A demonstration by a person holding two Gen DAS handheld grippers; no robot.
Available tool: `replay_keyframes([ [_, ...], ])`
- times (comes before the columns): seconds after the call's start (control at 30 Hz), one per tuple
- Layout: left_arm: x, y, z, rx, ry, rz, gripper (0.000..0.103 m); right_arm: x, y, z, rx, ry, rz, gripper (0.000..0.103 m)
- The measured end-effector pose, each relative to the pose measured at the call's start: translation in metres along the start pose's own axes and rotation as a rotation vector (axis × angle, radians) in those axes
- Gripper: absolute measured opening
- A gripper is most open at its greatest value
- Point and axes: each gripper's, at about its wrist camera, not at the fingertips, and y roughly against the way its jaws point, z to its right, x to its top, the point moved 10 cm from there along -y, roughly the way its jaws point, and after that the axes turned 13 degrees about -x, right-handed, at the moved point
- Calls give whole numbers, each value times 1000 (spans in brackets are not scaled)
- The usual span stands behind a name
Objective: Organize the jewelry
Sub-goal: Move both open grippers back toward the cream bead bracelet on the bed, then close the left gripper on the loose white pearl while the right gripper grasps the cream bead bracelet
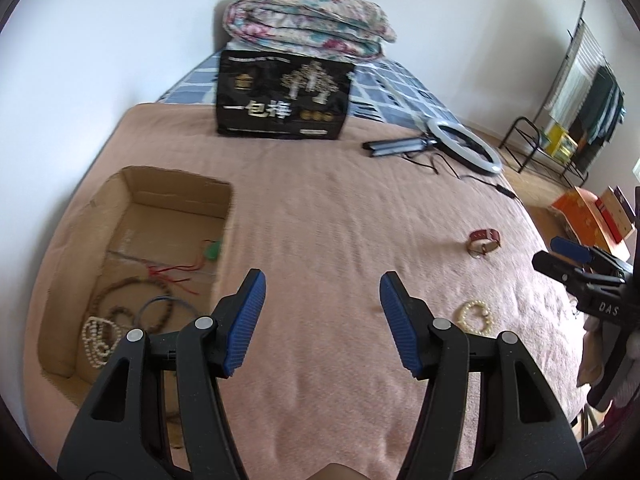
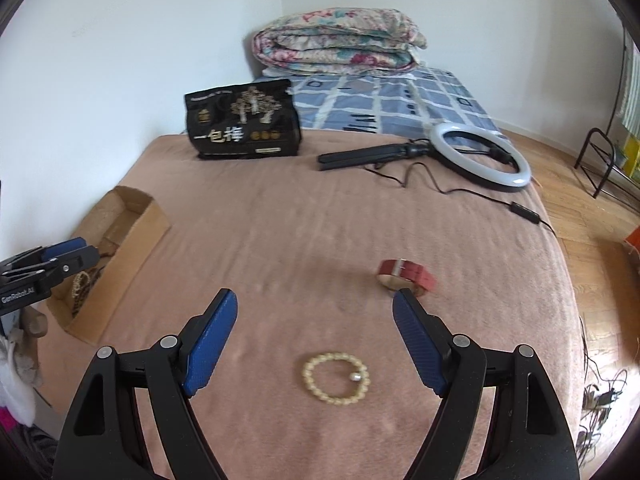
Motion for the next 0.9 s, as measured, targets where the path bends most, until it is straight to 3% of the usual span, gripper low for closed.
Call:
replay_keyframes([
  [0.53,-29,-62,43,-47,-70,-142,61,-61,-51,45,15,-29,-203,80],
  [0.9,-40,-88,58,-58,-104,-200,61,-74,-68,50,84,-73,-292,80],
])
